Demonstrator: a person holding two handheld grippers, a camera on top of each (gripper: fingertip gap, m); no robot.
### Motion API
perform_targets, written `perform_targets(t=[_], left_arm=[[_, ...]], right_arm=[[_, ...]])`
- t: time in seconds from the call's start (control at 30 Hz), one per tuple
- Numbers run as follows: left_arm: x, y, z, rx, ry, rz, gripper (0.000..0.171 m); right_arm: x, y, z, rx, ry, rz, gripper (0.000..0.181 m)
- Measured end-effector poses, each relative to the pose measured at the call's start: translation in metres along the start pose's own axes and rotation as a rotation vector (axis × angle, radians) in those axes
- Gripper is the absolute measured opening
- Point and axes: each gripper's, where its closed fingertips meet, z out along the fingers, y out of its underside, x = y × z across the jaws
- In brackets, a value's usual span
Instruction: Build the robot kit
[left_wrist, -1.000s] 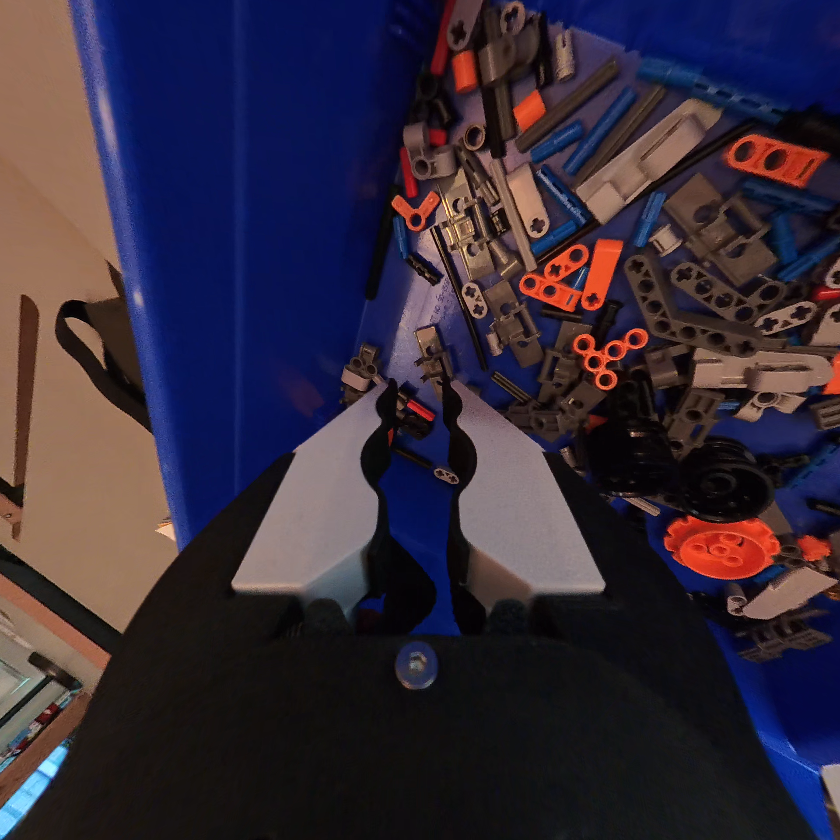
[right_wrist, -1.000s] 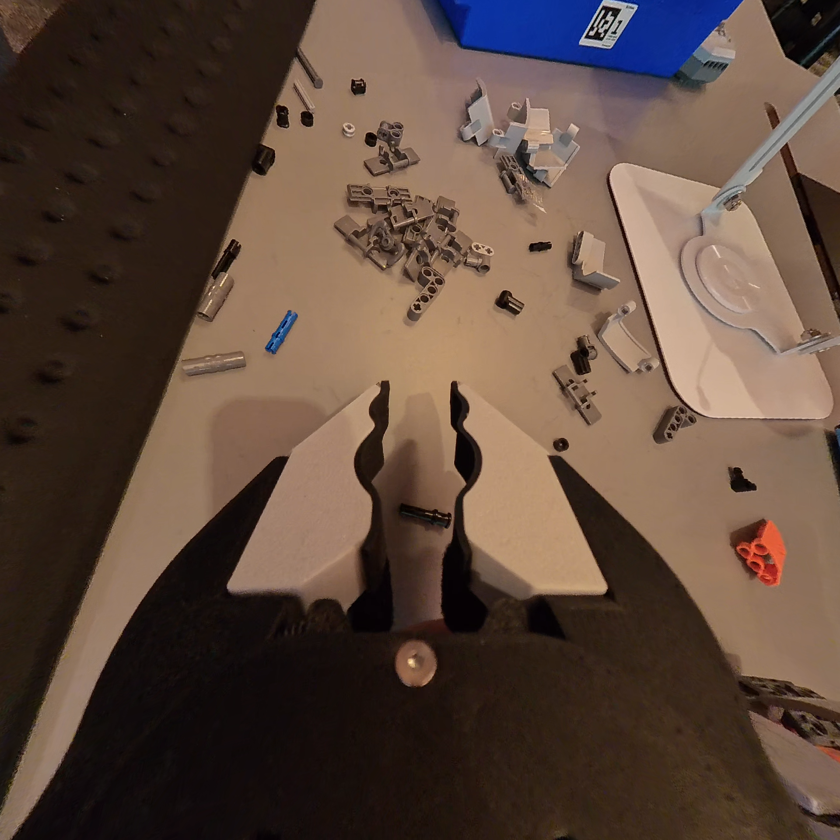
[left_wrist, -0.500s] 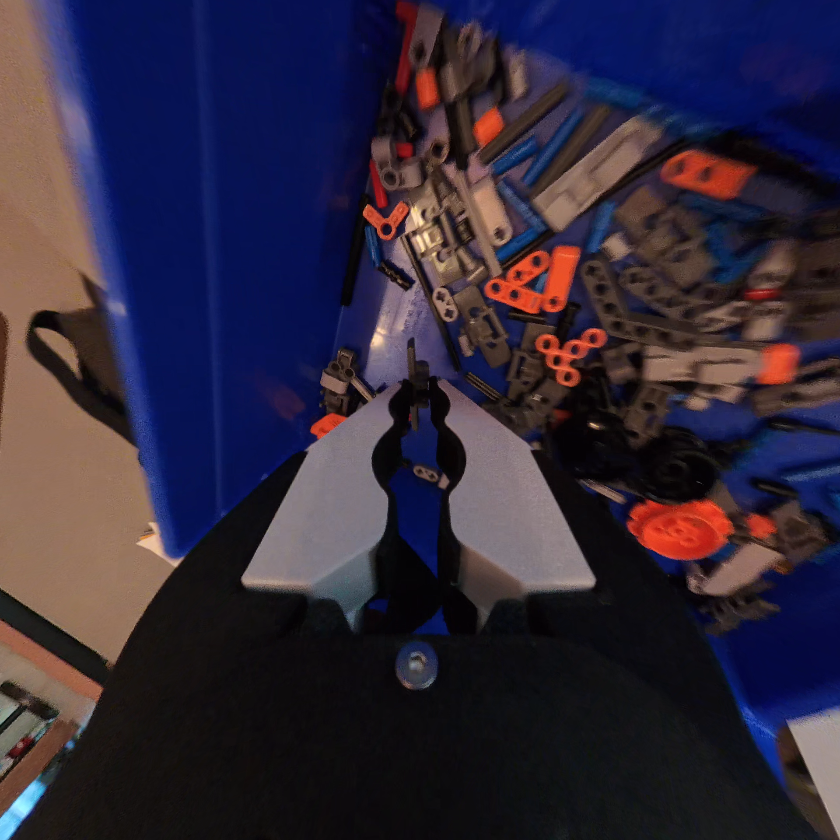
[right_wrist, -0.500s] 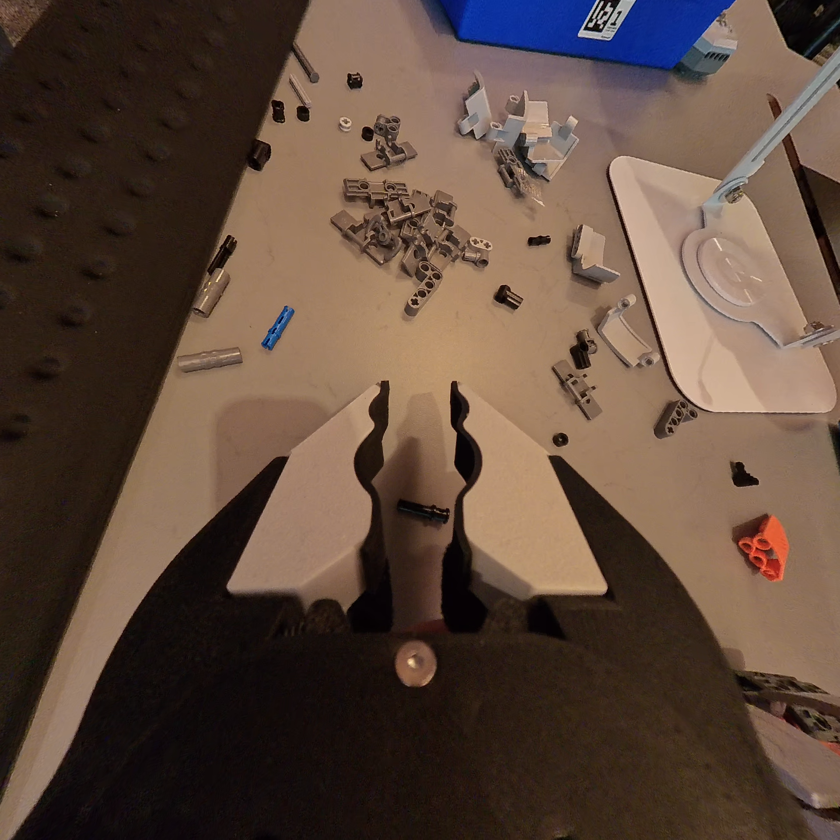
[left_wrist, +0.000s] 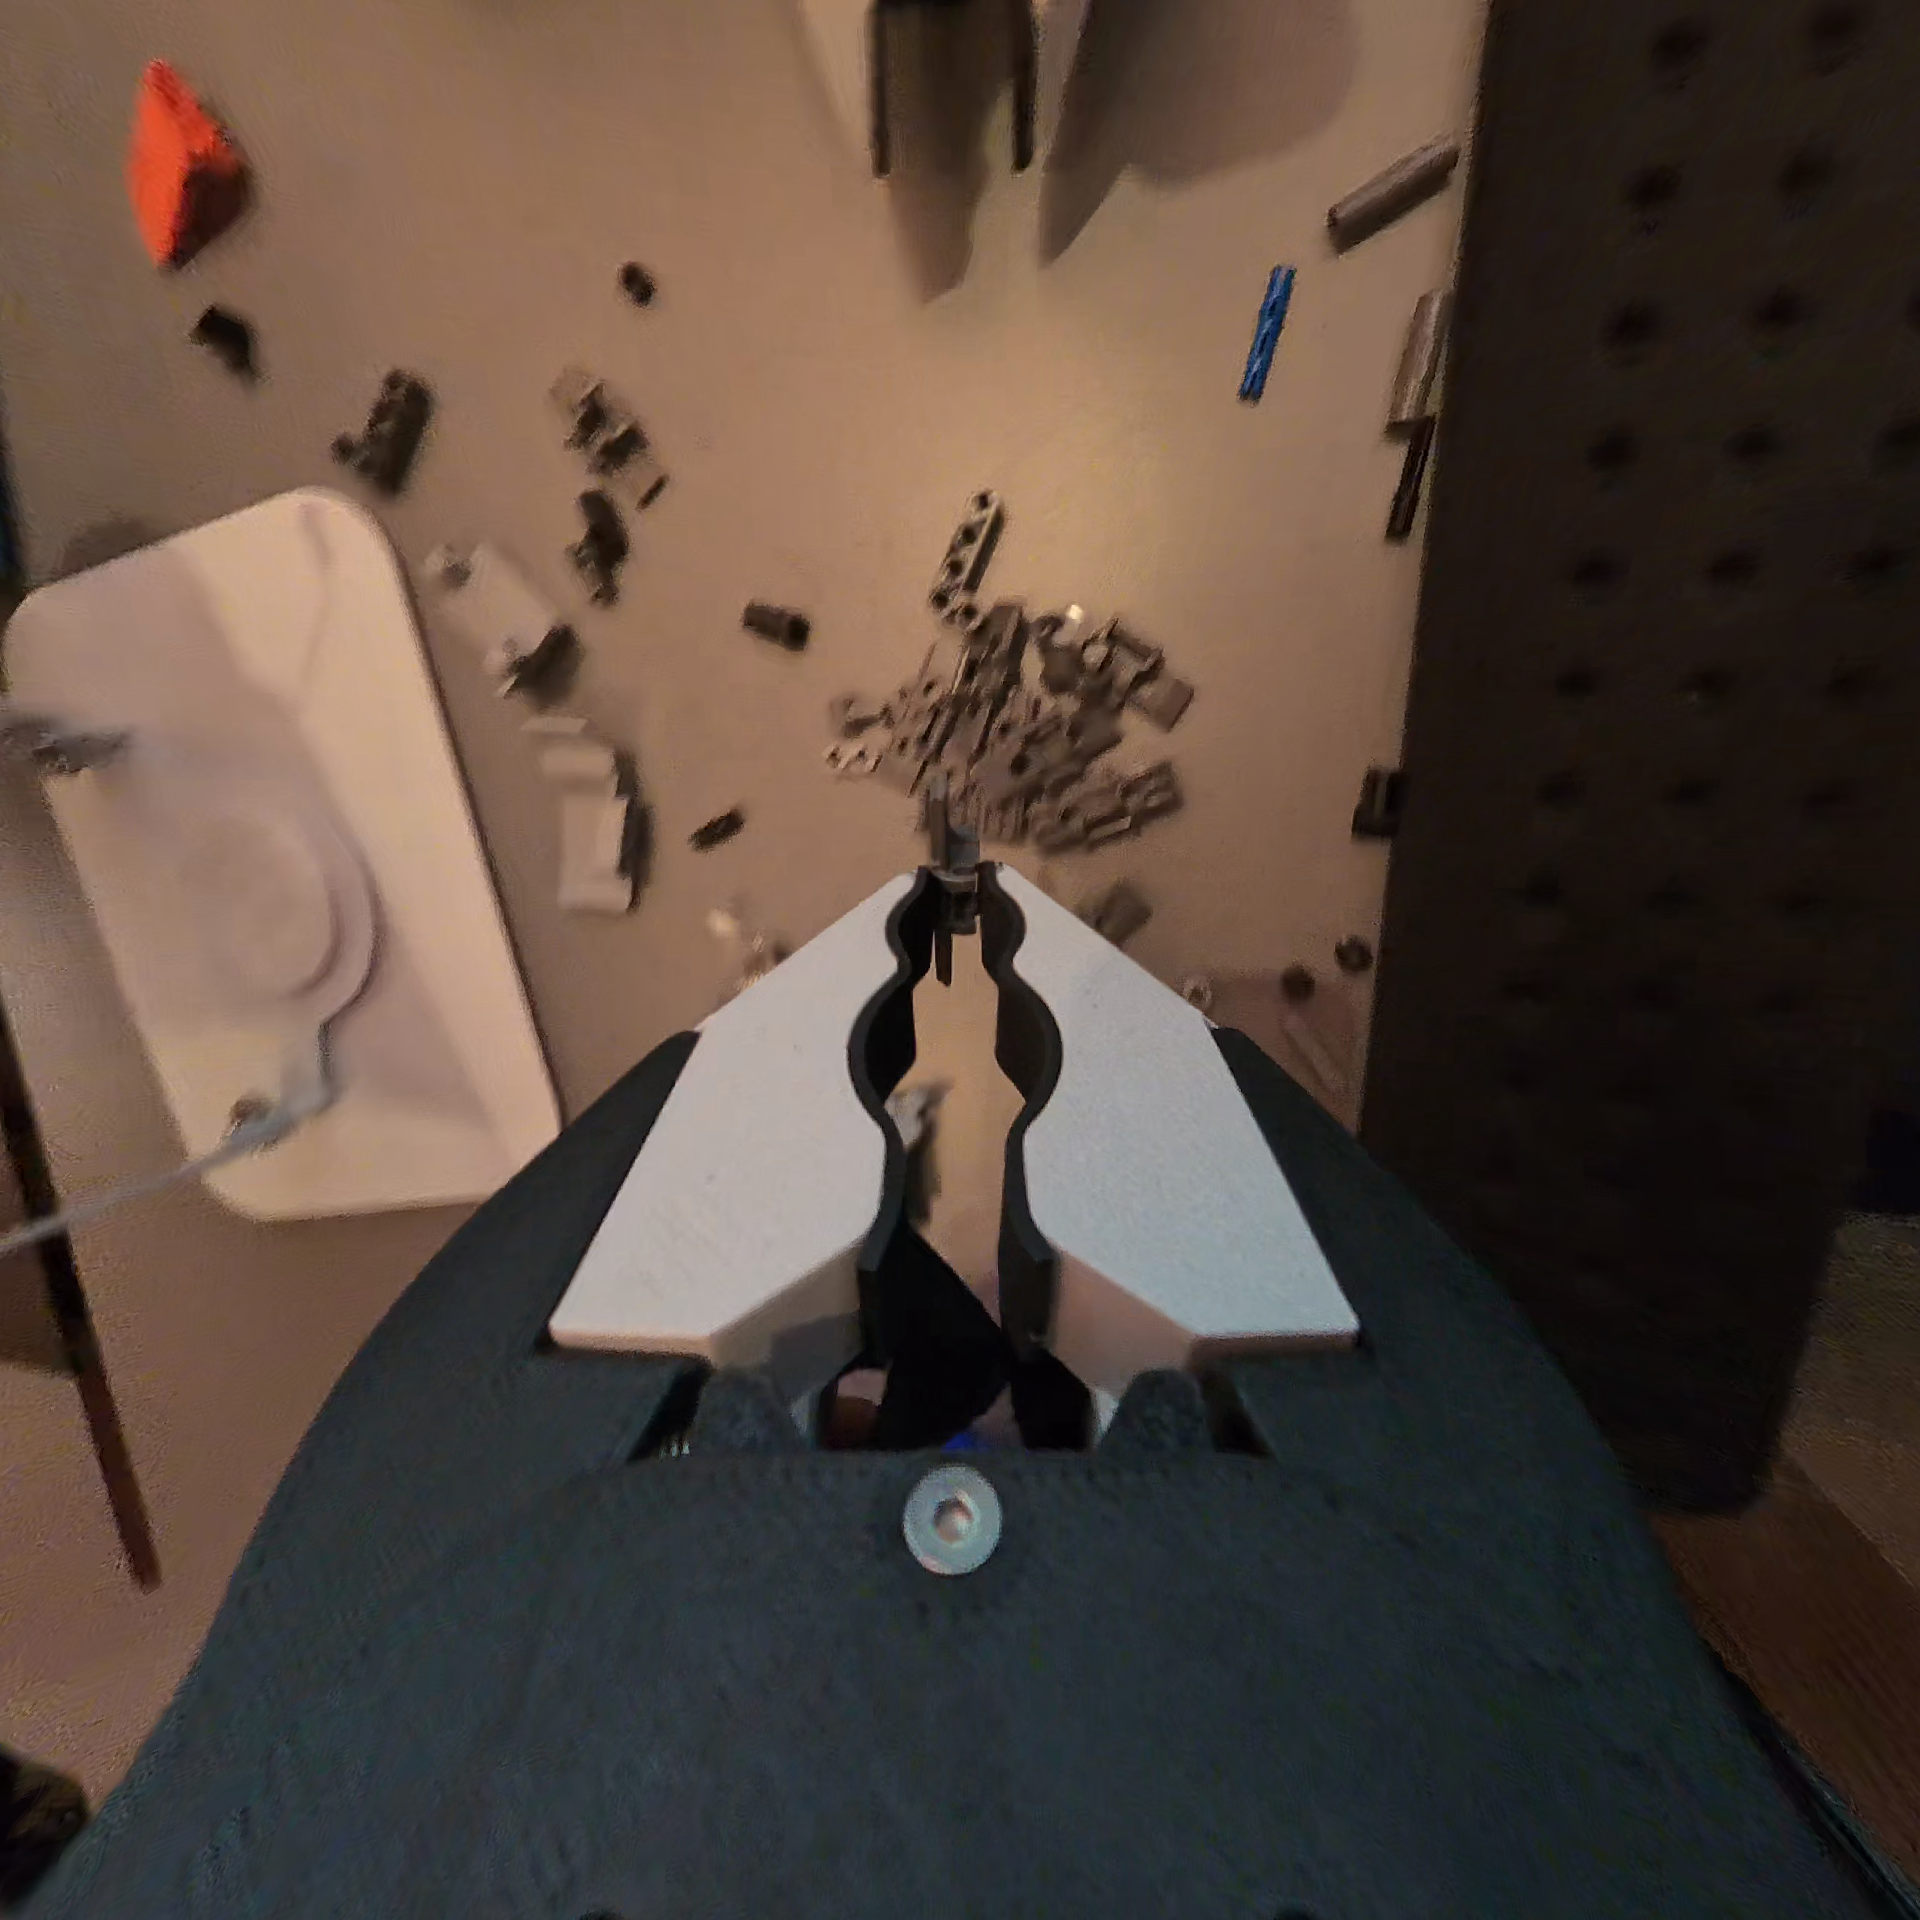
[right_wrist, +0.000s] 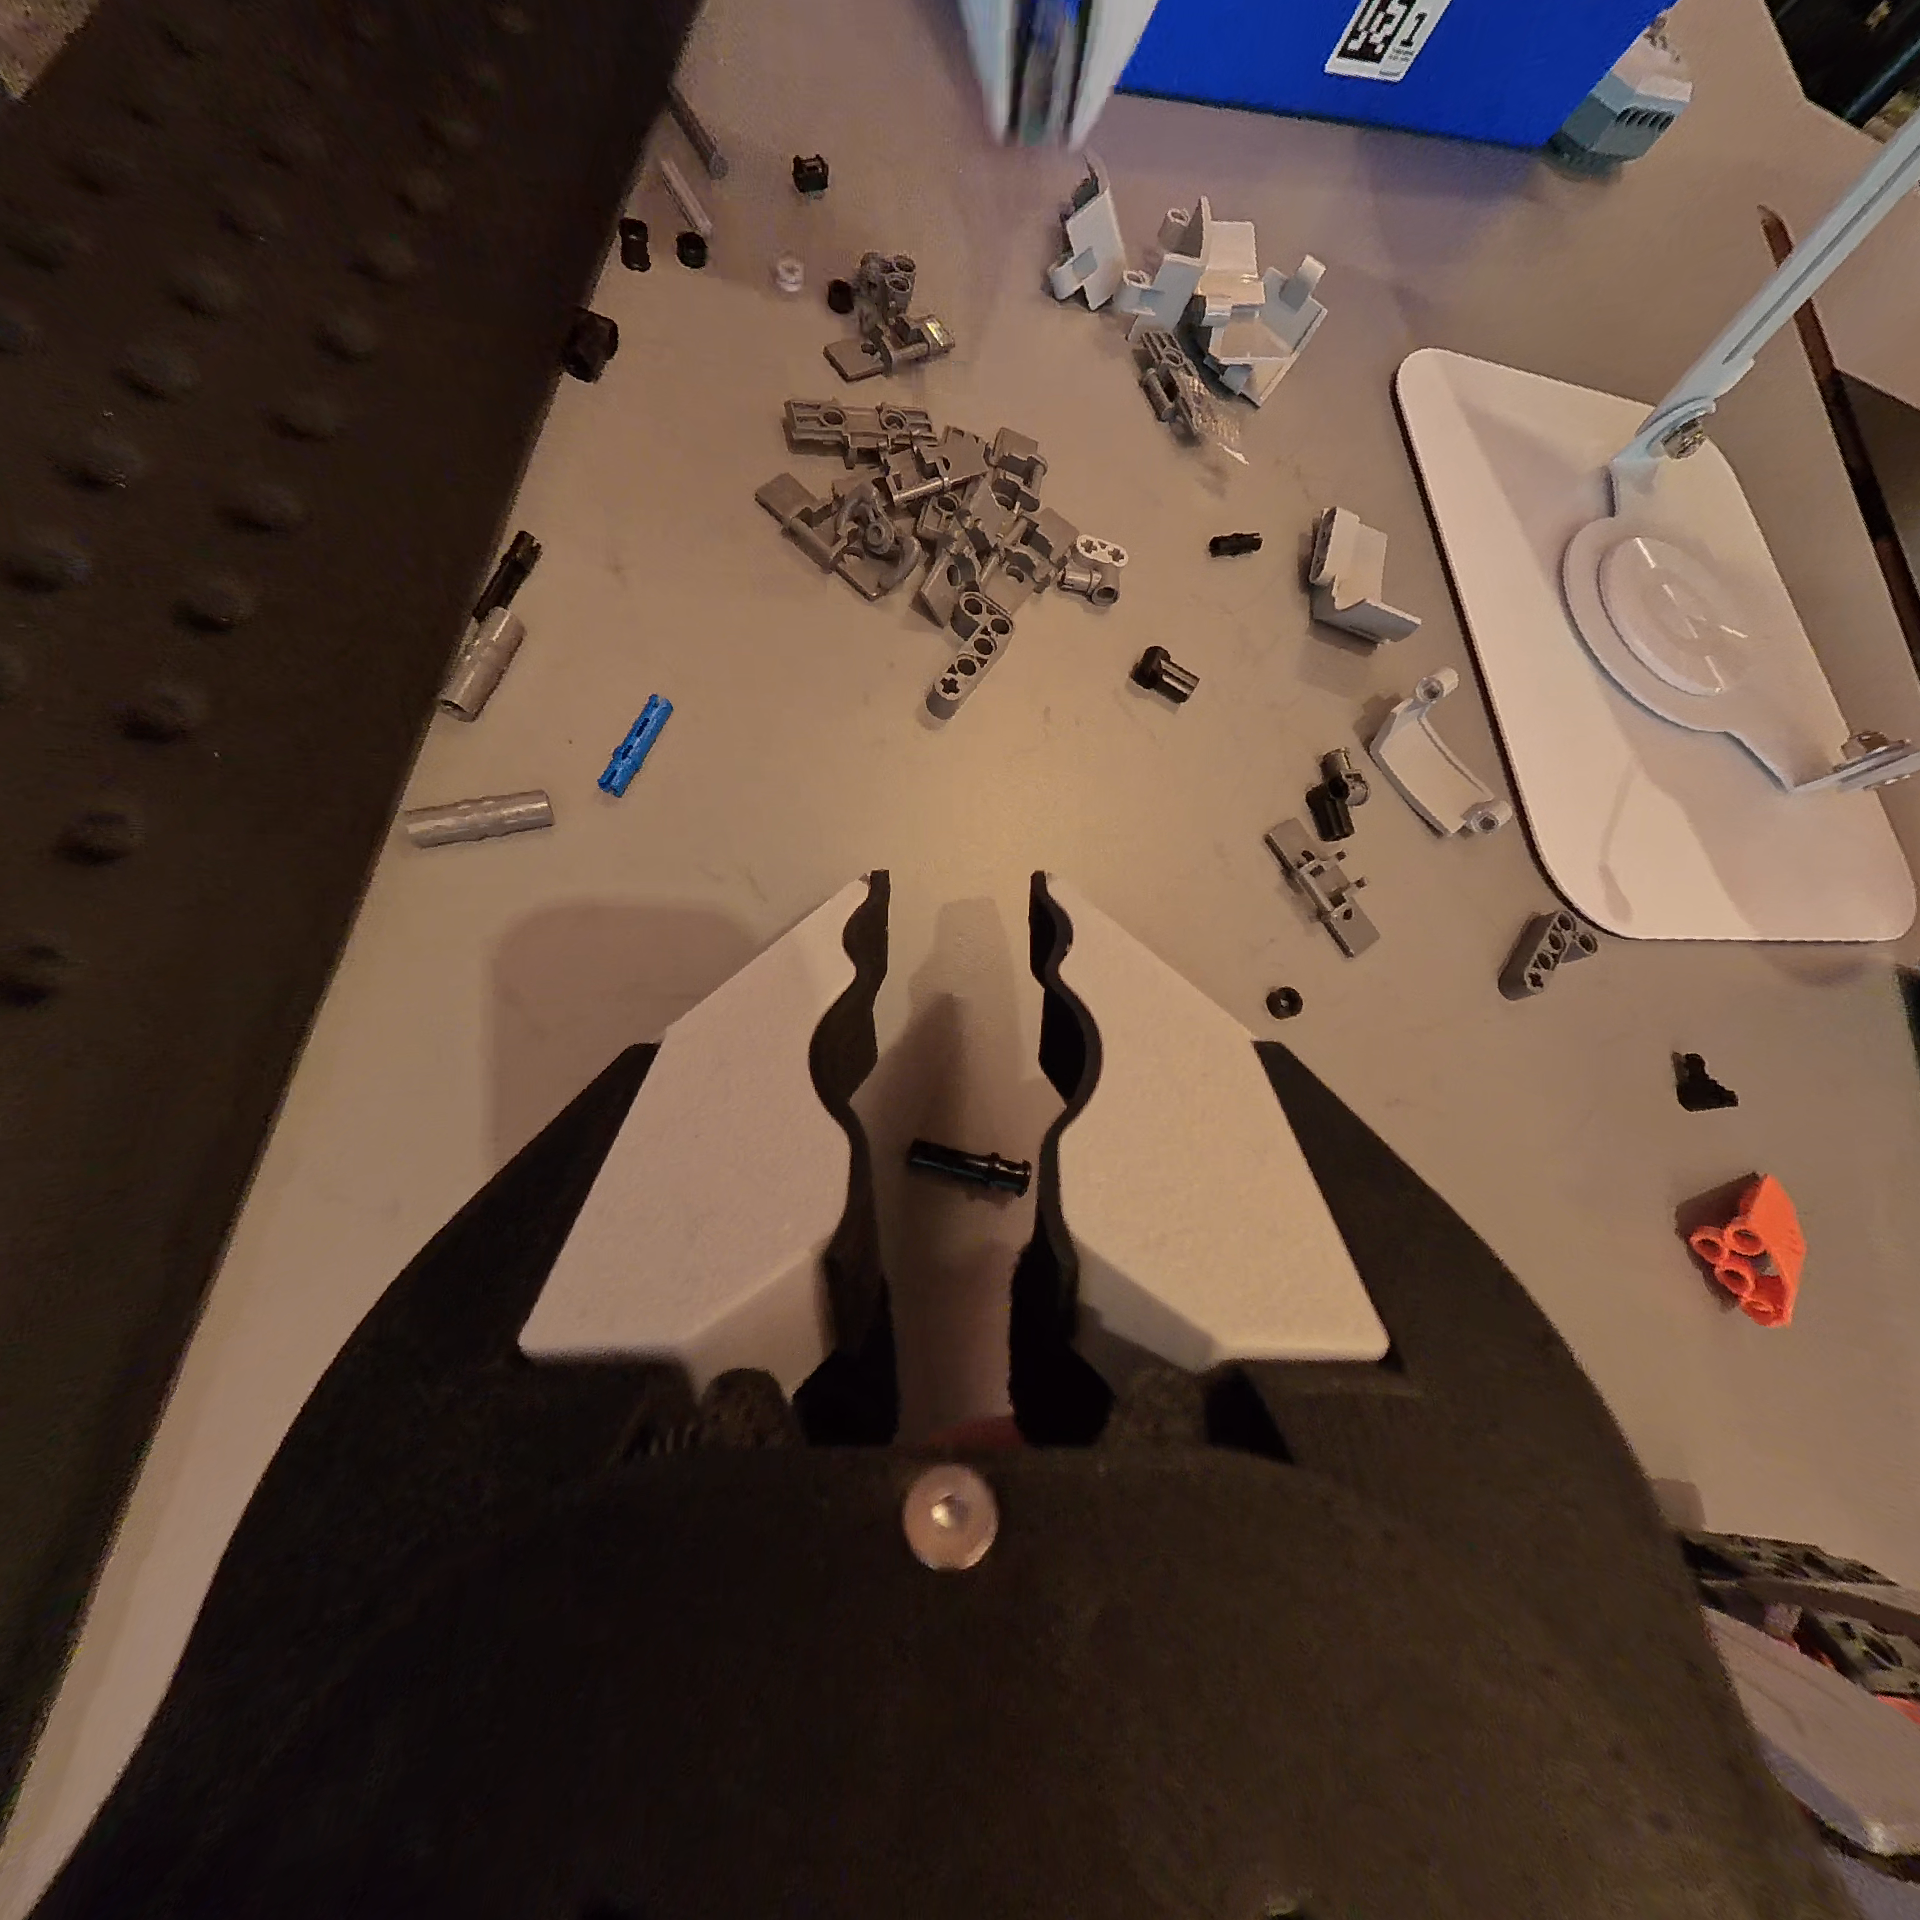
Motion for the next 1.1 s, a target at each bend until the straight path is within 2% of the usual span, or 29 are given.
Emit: perform_targets(t=[0.17,0.27,0.33,0.43,0.53,0.6,0.67,0.77,0.87,1.0,1.1], left_arm=[[0.014,-0.011,0.043,0.034,0.012,-0.006,0.010],[0.014,-0.013,0.049,0.047,-0.008,-0.037,0.035],[0.007,-0.010,0.036,0.047,-0.049,-0.027,0.034],[-0.021,0.009,-0.015,0.032,-0.134,-0.060,0.024],[-0.067,0.064,-0.082,-0.022,-0.266,-0.201,0.012],[-0.099,0.117,-0.121,-0.073,-0.373,-0.333,0.010],[-0.128,0.180,-0.142,-0.145,-0.464,-0.474,0.009],[-0.140,0.263,-0.123,-0.213,-0.422,-0.713,0.013],[-0.136,0.321,-0.086,-0.256,-0.362,-0.866,0.012],[-0.135,0.344,-0.058,-0.202,-0.348,-0.964,0.015],[-0.136,0.344,-0.053,-0.221,-0.353,-0.954,0.016]], right_arm=[[-0.005,-0.006,-0.001,0.013,-0.010,-0.020,0.024],[-0.006,-0.005,-0.001,0.012,-0.016,-0.021,0.024],[-0.006,-0.005,-0.001,0.012,-0.014,-0.021,0.024],[-0.004,-0.005,-0.003,0.014,-0.006,-0.018,0.024],[-0.003,-0.005,-0.003,0.015,-0.004,-0.015,0.024],[-0.003,-0.004,-0.002,0.012,-0.007,-0.014,0.024],[-0.004,-0.004,-0.001,0.010,-0.011,-0.013,0.024],[-0.004,-0.002,0.000,0.003,-0.013,-0.011,0.024],[-0.003,-0.001,0.000,0.002,-0.006,-0.007,0.025],[-0.002,0.000,0.000,0.002,-0.007,-0.003,0.025],[-0.003,0.001,0.001,-0.001,-0.015,-0.001,0.025]])
